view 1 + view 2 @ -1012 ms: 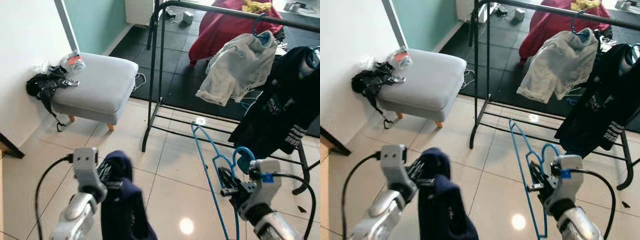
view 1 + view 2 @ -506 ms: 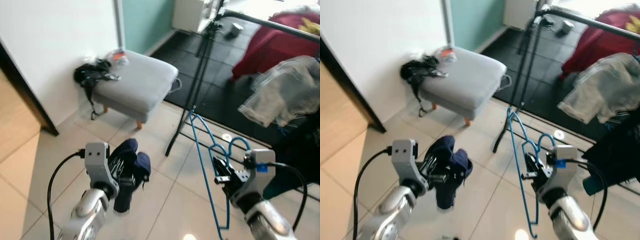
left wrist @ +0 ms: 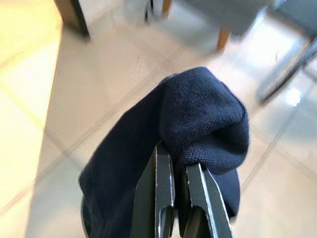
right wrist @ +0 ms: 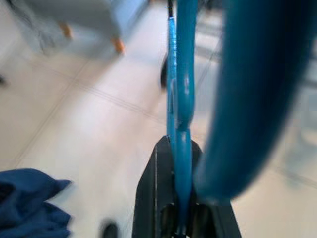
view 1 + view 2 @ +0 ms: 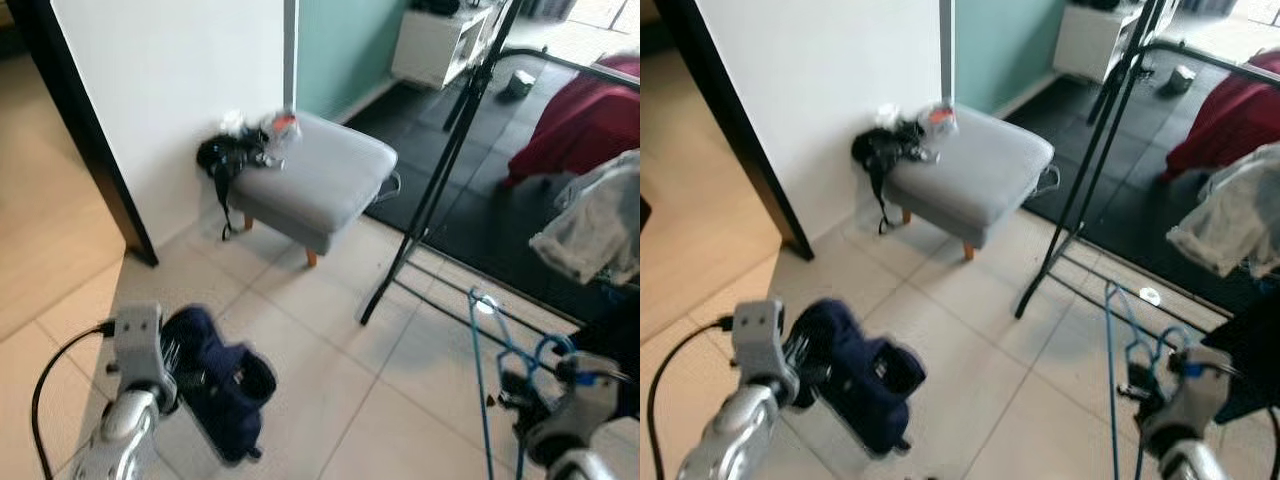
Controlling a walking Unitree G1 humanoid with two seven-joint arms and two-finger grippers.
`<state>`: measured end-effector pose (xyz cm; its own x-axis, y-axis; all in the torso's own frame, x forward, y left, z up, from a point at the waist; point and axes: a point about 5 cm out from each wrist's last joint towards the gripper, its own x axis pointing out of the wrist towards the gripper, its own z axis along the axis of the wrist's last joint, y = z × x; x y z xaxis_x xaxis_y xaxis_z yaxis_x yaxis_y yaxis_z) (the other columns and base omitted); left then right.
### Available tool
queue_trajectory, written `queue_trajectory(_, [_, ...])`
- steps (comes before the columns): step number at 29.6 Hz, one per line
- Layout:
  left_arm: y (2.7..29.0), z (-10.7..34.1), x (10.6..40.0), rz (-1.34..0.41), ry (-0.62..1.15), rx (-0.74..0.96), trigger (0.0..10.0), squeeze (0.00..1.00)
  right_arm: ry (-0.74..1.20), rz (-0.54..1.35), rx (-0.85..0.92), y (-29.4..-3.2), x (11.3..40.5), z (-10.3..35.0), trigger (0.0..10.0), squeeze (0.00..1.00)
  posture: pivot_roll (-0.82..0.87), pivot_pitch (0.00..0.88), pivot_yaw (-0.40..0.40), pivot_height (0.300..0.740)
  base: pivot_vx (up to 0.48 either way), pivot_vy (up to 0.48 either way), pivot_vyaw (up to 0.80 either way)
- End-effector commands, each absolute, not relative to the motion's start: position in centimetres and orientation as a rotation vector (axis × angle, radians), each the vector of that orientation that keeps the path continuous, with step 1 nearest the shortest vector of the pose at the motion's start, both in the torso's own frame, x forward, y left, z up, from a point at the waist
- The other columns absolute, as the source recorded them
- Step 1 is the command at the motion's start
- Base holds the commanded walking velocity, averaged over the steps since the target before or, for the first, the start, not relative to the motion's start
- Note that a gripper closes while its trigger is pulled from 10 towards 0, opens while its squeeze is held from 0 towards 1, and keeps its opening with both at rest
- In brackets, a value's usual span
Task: Hang hanger
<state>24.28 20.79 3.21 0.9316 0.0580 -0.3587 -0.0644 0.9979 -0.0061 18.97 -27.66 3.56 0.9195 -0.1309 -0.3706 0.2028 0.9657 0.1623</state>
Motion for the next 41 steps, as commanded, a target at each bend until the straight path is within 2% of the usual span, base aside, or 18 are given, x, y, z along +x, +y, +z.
queue_trajectory(1, [20.7, 1.3, 23.2, 0.074, 0.427, 0.000, 10.0, 0.00, 0.449, -0.188, 0.186, -27.5, 17.1, 1.1, 10.0, 0.00, -0.01, 0.172, -0.051, 0.740, 0.000, 0.000, 0.71])
queue_trajectory(4, [19.7, -0.2, 22.7, 0.069, 0.490, -0.039, 10.0, 0.00, 0.473, -0.161, 0.188, -26.8, 16.4, -0.1, 10.0, 0.00, -0.01, 0.175, -0.049, 0.740, 0.000, 0.000, 0.71])
queue_trajectory(7, [19.3, -0.1, 23.1, 0.071, 0.476, -0.059, 10.0, 0.00, 0.483, -0.131, 0.179, -26.7, 16.8, -0.3, 10.0, 0.00, -0.01, 0.179, -0.061, 0.740, 0.000, 0.000, 0.71])
queue_trajectory(17, [19.4, -0.3, 24.1, 0.061, 0.436, -0.022, 10.0, 0.00, 0.490, -0.119, 0.179, -27.3, 17.6, -1.7, 10.0, 0.00, 0.02, 0.190, -0.054, 0.740, 0.000, 0.000, 0.71])
queue_trajectory(23, [18.8, -0.9, 24.6, 0.038, 0.440, -0.013, 10.0, 0.00, 0.501, -0.127, 0.177, -28.1, 17.7, -2.5, 10.0, 0.00, 0.03, 0.185, -0.082, 0.740, 0.000, 0.000, 0.71])
queue_trajectory(31, [18.5, -1.2, 24.6, 0.043, 0.429, -0.026, 10.0, 0.00, 0.532, -0.137, 0.186, -29.1, 16.9, -3.4, 10.0, 0.00, 0.06, 0.179, -0.116, 0.740, 0.000, 0.000, 0.71])
queue_trajectory(41, [18.7, -1.5, 24.4, 0.050, 0.419, -0.027, 10.0, 0.00, 0.524, -0.125, 0.193, -29.2, 16.6, -3.7, 10.0, 0.00, 0.04, 0.191, -0.120, 0.740, 0.000, 0.000, 0.71])
